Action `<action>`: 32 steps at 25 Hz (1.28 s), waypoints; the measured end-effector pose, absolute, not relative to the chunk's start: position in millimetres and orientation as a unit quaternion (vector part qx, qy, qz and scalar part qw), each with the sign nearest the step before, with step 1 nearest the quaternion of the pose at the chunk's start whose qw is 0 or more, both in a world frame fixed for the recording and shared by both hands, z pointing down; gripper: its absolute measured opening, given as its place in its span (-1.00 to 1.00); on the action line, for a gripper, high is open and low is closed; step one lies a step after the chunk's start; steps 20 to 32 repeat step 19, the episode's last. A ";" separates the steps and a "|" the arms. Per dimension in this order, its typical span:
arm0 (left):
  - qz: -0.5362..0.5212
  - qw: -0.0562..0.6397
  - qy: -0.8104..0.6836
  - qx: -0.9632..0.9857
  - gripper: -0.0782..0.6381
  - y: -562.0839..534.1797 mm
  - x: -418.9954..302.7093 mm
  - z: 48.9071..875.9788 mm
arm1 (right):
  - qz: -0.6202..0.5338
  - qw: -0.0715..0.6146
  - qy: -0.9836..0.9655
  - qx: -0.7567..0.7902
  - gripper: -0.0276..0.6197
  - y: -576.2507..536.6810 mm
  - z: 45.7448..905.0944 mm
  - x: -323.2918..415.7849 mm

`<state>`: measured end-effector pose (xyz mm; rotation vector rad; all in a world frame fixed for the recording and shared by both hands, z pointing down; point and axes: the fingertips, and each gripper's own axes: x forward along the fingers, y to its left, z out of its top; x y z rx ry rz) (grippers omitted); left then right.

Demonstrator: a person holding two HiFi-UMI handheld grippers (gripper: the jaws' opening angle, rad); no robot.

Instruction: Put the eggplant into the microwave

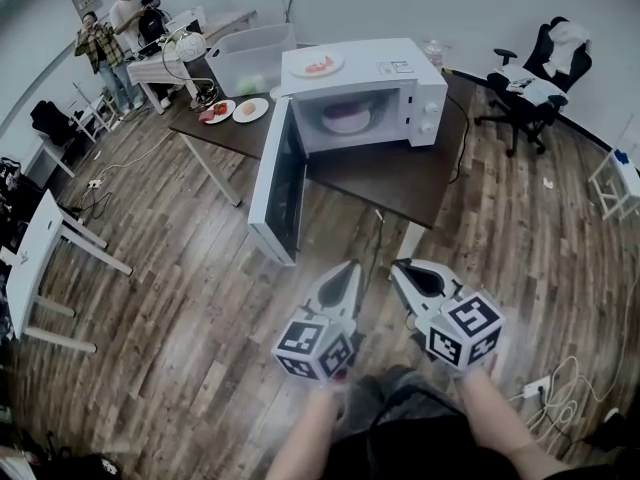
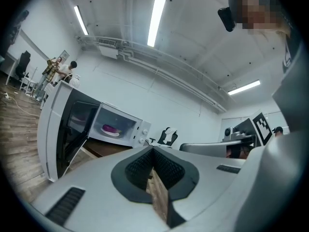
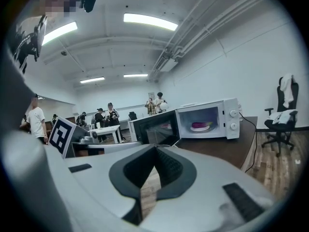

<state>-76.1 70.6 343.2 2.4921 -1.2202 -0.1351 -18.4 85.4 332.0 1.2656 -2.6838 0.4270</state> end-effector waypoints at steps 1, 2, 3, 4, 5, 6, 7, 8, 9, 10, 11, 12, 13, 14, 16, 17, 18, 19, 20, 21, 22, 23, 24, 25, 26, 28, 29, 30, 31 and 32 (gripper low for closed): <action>-0.049 0.179 -0.433 0.882 -0.78 70.5 -77.6 341.8 | 0.138 0.072 -0.894 0.419 -0.91 84.7 329.8 -20.6; -0.051 0.177 -0.434 0.882 -0.78 70.5 -79.1 340.3 | 0.133 0.072 -0.896 0.417 -0.91 84.2 327.4 -23.1; -0.052 0.175 -0.435 0.882 -0.78 70.6 -80.6 338.8 | 0.128 0.073 -0.898 0.415 -0.91 83.8 325.1 -25.6; -0.053 0.173 -0.435 0.882 -0.78 70.7 -81.9 337.5 | 0.124 0.073 -0.899 0.414 -0.91 83.6 323.1 -28.0; -0.054 0.171 -0.436 0.882 -0.78 70.6 -83.1 336.3 | 0.121 0.072 -0.900 0.412 -0.91 83.3 321.3 -30.1; -0.054 0.170 -0.436 0.882 -0.78 70.1 -84.3 335.3 | 0.118 0.072 -0.901 0.411 -0.91 82.7 319.7 -32.0; -0.055 0.169 -0.436 0.882 -0.78 69.4 -85.3 334.5 | 0.116 0.071 -0.902 0.409 -0.91 82.1 318.5 -33.7; -0.055 0.168 -0.436 0.882 -0.78 69.0 -86.1 333.9 | 0.115 0.072 -0.902 0.409 -0.91 81.7 317.5 -34.7; -0.054 0.168 -0.435 0.883 -0.78 68.7 -86.4 333.7 | 0.114 0.072 -0.902 0.410 -0.91 81.7 316.8 -35.0; -0.054 0.169 -0.434 0.883 -0.78 68.3 -86.2 333.7 | 0.114 0.072 -0.902 0.411 -0.91 81.8 316.6 -34.5; -0.053 0.169 -0.433 0.884 -0.78 67.6 -85.6 334.1 | 0.115 0.072 -0.901 0.413 -0.91 82.0 317.5 -33.4; -0.053 0.171 -0.432 0.884 -0.78 66.6 -85.1 335.4 | 0.117 0.074 -0.900 0.414 -0.91 82.3 320.3 -31.9; -0.052 0.173 -0.433 0.883 -0.78 65.4 -84.7 337.9 | 0.122 0.077 -0.898 0.415 -0.91 82.3 324.8 -30.2; -0.051 0.177 -0.432 0.883 -0.78 64.3 -83.9 341.0 | 0.127 0.079 -0.897 0.417 -0.91 81.8 329.9 -28.2; -0.048 0.185 -0.430 0.883 -0.78 61.8 -81.0 348.2 | 0.137 0.081 -0.894 0.420 -0.91 78.5 338.7 -23.9; -0.046 0.189 -0.428 0.883 -0.78 60.7 -79.5 352.1 | 0.142 0.082 -0.892 0.421 -0.91 76.5 342.7 -22.2; -0.044 0.193 -0.427 0.882 -0.78 59.9 -78.3 356.5 | 0.147 0.082 -0.891 0.421 -0.91 74.5 346.9 -20.9; -0.041 0.197 -0.426 0.882 -0.78 59.3 -77.2 361.0 | 0.152 0.083 -0.890 0.422 -0.91 72.7 351.3 -19.9; -0.041 0.197 -0.426 0.882 -0.78 59.3 -77.2 361.0 | 0.152 0.083 -0.890 0.422 -0.91 72.7 351.3 -19.9; -0.041 0.197 -0.426 0.882 -0.78 59.3 -77.2 361.0 | 0.152 0.083 -0.890 0.422 -0.91 72.7 351.3 -19.9; -0.041 0.197 -0.426 0.882 -0.78 59.3 -77.2 361.0 | 0.152 0.083 -0.890 0.422 -0.91 72.7 351.3 -19.9; -0.041 0.197 -0.426 0.882 -0.78 59.3 -77.2 361.0 | 0.152 0.083 -0.890 0.422 -0.91 72.7 351.3 -19.9; -0.041 0.197 -0.426 0.882 -0.78 59.3 -77.2 361.0 | 0.152 0.083 -0.890 0.422 -0.91 72.7 351.3 -19.9; -0.041 0.197 -0.426 0.882 -0.78 59.3 -77.2 361.0 | 0.152 0.083 -0.890 0.422 -0.91 72.7 351.3 -19.9; -0.041 0.197 -0.426 0.882 -0.78 59.3 -77.2 361.0 | 0.152 0.083 -0.890 0.422 -0.91 72.7 351.3 -19.9; -0.041 0.197 -0.426 0.882 -0.78 59.3 -77.2 361.0 | 0.152 0.083 -0.890 0.422 -0.91 72.7 351.3 -19.9; -0.041 0.197 -0.426 0.882 -0.78 59.3 -77.2 361.0 | 0.152 0.083 -0.890 0.422 -0.91 72.7 351.3 -19.9; -0.041 0.197 -0.426 0.882 -0.78 59.3 -77.2 361.0 | 0.152 0.083 -0.890 0.422 -0.91 72.7 351.3 -19.9; -0.041 0.197 -0.426 0.882 -0.78 59.3 -77.2 361.0 | 0.152 0.083 -0.890 0.422 -0.91 72.7 351.3 -19.9; -0.041 0.197 -0.426 0.882 -0.78 59.3 -77.2 361.0 | 0.152 0.083 -0.890 0.422 -0.91 72.7 351.3 -19.9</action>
